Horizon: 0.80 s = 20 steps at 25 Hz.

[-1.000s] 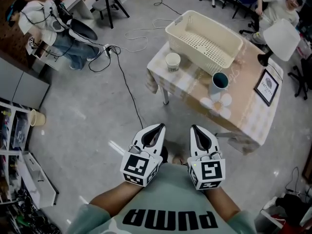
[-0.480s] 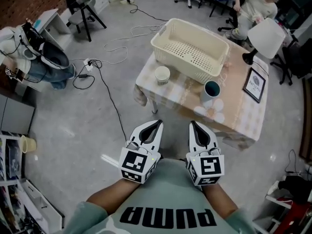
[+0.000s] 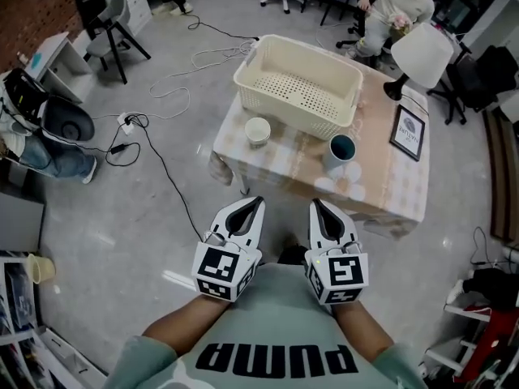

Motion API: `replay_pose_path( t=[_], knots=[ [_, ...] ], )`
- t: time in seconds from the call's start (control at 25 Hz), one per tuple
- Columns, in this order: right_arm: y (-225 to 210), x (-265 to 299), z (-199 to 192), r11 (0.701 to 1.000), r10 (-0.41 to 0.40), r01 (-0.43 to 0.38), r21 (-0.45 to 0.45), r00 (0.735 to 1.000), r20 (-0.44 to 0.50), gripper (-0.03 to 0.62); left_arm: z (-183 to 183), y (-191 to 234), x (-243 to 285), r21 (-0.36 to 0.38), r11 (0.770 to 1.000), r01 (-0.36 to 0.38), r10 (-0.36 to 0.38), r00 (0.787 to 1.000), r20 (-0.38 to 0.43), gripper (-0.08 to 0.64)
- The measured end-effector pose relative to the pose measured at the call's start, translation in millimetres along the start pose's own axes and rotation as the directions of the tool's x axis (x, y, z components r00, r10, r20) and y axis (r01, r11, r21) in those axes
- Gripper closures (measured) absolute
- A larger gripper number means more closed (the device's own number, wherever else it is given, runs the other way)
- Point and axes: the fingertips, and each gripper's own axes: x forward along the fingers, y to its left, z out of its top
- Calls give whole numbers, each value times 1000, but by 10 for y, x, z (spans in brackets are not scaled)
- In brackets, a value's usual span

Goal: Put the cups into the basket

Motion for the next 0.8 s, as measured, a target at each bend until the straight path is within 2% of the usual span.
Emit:
replay_pose_path(
  t=[0.4,0.8],
  knots=[
    [-230,208,-206,1000,-6,8,24,999,-51,580,-69,12,305,3,1000,8,-8,999,-38,558],
    [-718,550,-144,999,-26,27,19,997,-79,580,58,29,849,5,1000,4,-4,998,-69,558]
  ],
)
